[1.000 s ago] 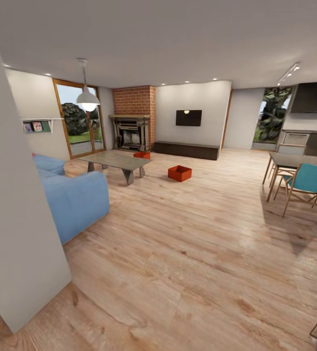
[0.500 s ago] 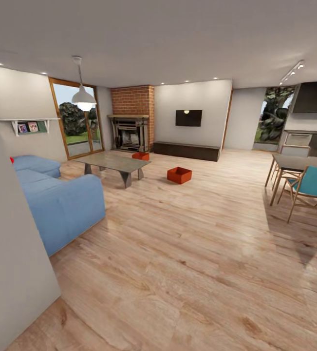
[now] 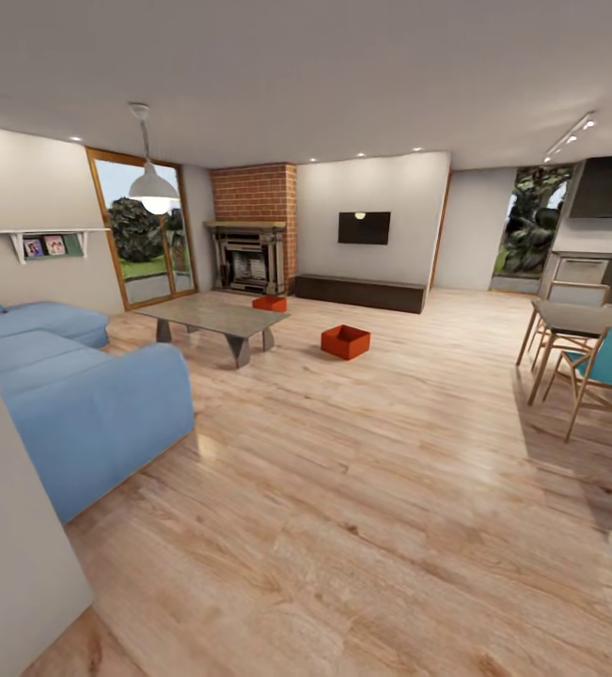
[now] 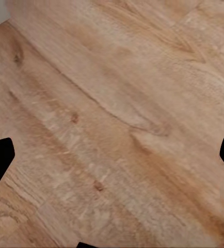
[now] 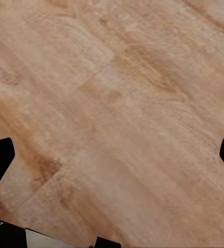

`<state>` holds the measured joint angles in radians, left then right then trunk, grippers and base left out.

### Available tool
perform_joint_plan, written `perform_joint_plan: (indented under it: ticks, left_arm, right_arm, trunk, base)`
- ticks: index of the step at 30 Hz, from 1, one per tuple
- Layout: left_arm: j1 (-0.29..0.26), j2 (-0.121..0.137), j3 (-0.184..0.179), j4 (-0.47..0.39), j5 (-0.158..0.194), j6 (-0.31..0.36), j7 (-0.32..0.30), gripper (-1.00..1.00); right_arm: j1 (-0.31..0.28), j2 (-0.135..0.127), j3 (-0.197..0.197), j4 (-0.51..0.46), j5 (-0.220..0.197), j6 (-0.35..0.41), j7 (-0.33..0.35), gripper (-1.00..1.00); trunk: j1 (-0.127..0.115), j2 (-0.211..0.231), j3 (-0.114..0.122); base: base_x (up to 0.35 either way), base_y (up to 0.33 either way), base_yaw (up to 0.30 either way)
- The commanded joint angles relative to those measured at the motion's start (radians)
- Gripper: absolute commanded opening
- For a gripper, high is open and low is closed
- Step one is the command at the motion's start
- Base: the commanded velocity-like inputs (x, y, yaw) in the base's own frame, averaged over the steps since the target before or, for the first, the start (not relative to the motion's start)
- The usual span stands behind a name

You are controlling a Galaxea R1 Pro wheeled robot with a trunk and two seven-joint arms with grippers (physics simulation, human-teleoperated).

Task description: Move the two storage containers from the living room to the garage. In the garage, place one container on the floor and stack the other container on top of it (either order is fine).

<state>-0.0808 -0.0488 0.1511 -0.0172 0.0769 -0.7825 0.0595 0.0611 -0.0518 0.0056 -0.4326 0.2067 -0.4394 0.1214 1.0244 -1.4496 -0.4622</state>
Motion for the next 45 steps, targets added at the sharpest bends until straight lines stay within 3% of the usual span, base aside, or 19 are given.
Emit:
perform_joint_plan:
  ticks: [1, 10, 45]
  left_arm:
    - [0.000, 0.000, -0.004, 0.000, 0.007, -0.003, 0.000, 1.00]
    - [0.000, 0.000, -0.004, 0.000, 0.007, -0.003, 0.000, 1.00]
    - [0.000, 0.000, -0.004, 0.000, 0.007, -0.003, 0.000, 1.00]
  right_arm:
    - [0.000, 0.000, 0.000, -0.001, 0.000, -0.001, 0.003, 1.00]
    - [0.000, 0.000, -0.001, -0.001, 0.000, -0.001, 0.003, 1.00]
    - [0.000, 0.000, -0.001, -0.001, -0.001, -0.001, 0.001, 1.00]
  trunk:
    - [0.001, 0.000, -0.001]
    - [0.001, 0.000, -0.001]
    - [0.001, 0.000, -0.001]
  base:
    - [0.325, -0.071, 0.000]
    - [0.325, -0.016, -0.078]
    - [0.325, 0.000, -0.272]
